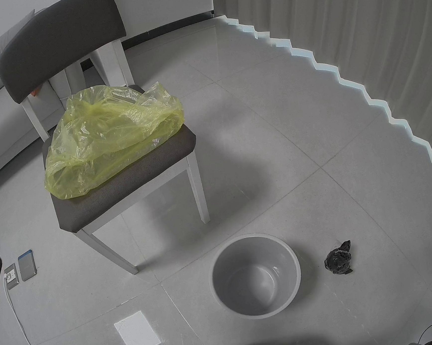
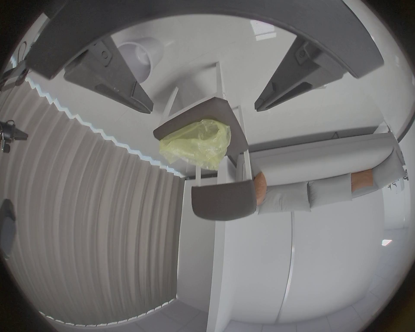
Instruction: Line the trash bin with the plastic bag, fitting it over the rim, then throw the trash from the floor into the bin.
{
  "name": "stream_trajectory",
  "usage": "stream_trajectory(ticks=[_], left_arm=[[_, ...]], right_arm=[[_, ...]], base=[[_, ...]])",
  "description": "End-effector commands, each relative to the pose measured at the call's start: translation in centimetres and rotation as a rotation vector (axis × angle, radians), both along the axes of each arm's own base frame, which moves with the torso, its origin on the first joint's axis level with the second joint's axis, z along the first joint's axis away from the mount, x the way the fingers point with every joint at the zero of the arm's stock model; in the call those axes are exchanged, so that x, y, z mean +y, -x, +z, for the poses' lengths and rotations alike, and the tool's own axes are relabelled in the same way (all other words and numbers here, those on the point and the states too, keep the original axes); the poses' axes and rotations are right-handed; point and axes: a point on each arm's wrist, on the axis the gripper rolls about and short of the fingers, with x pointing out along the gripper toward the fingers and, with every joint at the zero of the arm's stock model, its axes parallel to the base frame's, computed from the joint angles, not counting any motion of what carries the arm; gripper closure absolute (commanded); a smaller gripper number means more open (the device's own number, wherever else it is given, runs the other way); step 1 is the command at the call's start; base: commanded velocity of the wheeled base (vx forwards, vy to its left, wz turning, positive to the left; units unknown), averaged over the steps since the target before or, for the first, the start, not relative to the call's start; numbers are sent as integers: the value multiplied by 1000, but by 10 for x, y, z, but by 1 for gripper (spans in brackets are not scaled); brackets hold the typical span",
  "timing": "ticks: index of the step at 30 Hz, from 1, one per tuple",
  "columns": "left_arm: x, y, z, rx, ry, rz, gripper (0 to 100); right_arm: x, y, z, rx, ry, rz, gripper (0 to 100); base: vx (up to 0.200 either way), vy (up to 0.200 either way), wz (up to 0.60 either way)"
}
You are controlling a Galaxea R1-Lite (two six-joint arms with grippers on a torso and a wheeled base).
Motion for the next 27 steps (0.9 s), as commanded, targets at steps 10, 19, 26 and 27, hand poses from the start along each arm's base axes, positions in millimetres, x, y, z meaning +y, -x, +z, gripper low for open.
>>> stream_trajectory(ticks=[10, 19, 26, 27], left_arm=[[2, -208, 9, 443, -95, 185, 0], [-3, -263, 4, 444, -142, 212, 0], [2, -273, 5, 442, -161, 231, 0], [5, -274, 6, 443, -169, 244, 0]], right_arm=[[12, -118, 33, 259, 14, 103, 0], [13, -124, 33, 199, 5, 96, 0], [12, -124, 35, 192, 5, 96, 0], [13, -125, 35, 194, 5, 96, 0]], base=[[0, 0, 0], [0, 0, 0], [0, 0, 0], [0, 0, 0]])
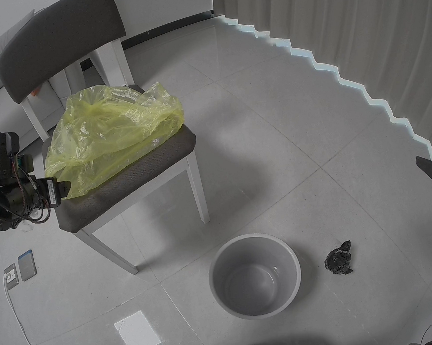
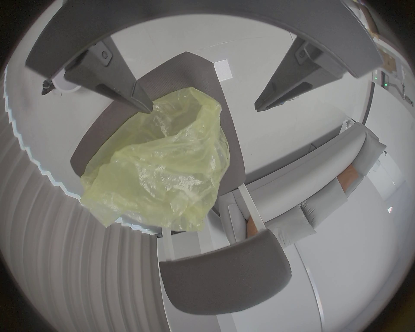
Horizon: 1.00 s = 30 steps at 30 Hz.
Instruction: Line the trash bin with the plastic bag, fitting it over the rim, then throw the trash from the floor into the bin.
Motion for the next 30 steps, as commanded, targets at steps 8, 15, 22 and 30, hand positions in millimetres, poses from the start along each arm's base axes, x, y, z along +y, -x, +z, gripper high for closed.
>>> stream_trajectory(ticks=[8, 15, 22, 30], left_arm=[[19, -22, 0, -25, -32, 69, 0], [23, -31, 3, -44, -22, 74, 0], [23, -41, -5, -43, -21, 73, 100], [21, -46, -9, -43, -21, 69, 100]], right_arm=[[0, -3, -3, 17, 0, 2, 0], [0, -3, -4, 20, 0, 4, 0], [0, -3, -4, 18, 2, 3, 0], [1, -4, -5, 26, 3, 6, 0]], base=[[0, 0, 0], [0, 0, 0], [0, 0, 0], [0, 0, 0]])
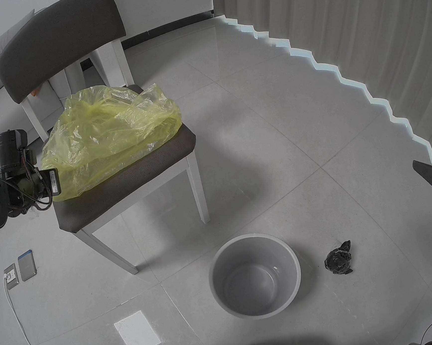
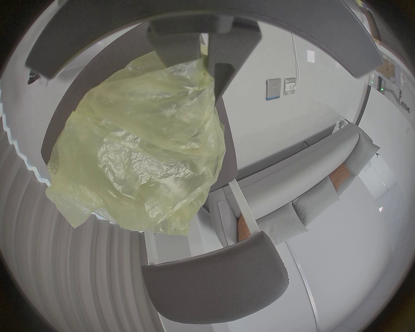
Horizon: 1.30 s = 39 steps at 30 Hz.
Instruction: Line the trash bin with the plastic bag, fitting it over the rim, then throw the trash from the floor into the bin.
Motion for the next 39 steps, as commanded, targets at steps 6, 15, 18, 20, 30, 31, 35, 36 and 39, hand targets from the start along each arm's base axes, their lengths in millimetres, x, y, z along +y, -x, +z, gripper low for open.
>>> stream_trajectory(ticks=[6, 15, 18, 20, 30, 31, 35, 36, 39], left_arm=[[-47, 53, 79, -234, -63, -255, 100], [-94, 148, 175, -336, -241, -655, 100], [-109, 175, 202, -374, -215, -798, 100], [-116, 184, 207, -372, -206, -860, 100], [-140, 182, 173, -296, -199, -1039, 100], [-141, 181, 173, -309, -198, -1051, 100], [-147, 181, 167, -322, -211, -1115, 100], [-149, 181, 166, -318, -211, -1129, 100], [-152, 182, 164, -316, -208, -1153, 100]], right_arm=[[4, 0, 8, -27, -39, 29, 0], [19, -5, 33, -78, -37, 120, 0], [24, -8, 38, -78, -38, 155, 0], [30, -11, 41, -76, -39, 184, 0], [60, -46, 49, -39, -29, 295, 0], [61, -48, 51, -42, -30, 298, 0], [65, -58, 60, -56, -42, 302, 0], [66, -60, 61, -60, -45, 305, 0], [67, -61, 63, -63, -50, 324, 0]], base=[[0, 0, 0], [0, 0, 0], [0, 0, 0], [0, 0, 0], [0, 0, 0], [0, 0, 0], [0, 0, 0], [0, 0, 0], [0, 0, 0]])
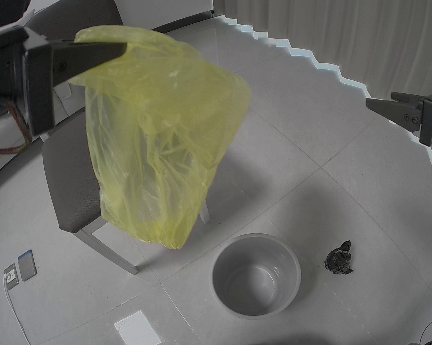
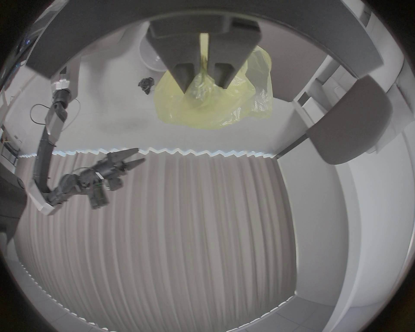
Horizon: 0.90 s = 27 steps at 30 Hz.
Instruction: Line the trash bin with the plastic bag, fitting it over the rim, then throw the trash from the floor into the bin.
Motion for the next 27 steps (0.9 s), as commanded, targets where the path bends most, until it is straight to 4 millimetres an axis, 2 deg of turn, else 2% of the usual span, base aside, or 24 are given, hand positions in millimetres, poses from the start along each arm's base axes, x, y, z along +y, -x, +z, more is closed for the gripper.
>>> stream_trajectory(ticks=[1, 12, 18, 27], left_arm=[[-5, 5, -7, 12, -15, -53, 100], [-11, 6, -5, -4, -1, -93, 100], [-13, 9, -4, -21, 0, -125, 100], [-15, 8, -3, -31, 9, -126, 100]], right_arm=[[9, -17, -3, 29, 8, 31, 0], [17, -35, -24, 119, 51, 36, 0], [20, -51, -35, 166, 61, 26, 0], [20, -46, -47, 208, 84, 41, 0]], base=[[0, 0, 0], [0, 0, 0], [0, 0, 0], [0, 0, 0]])
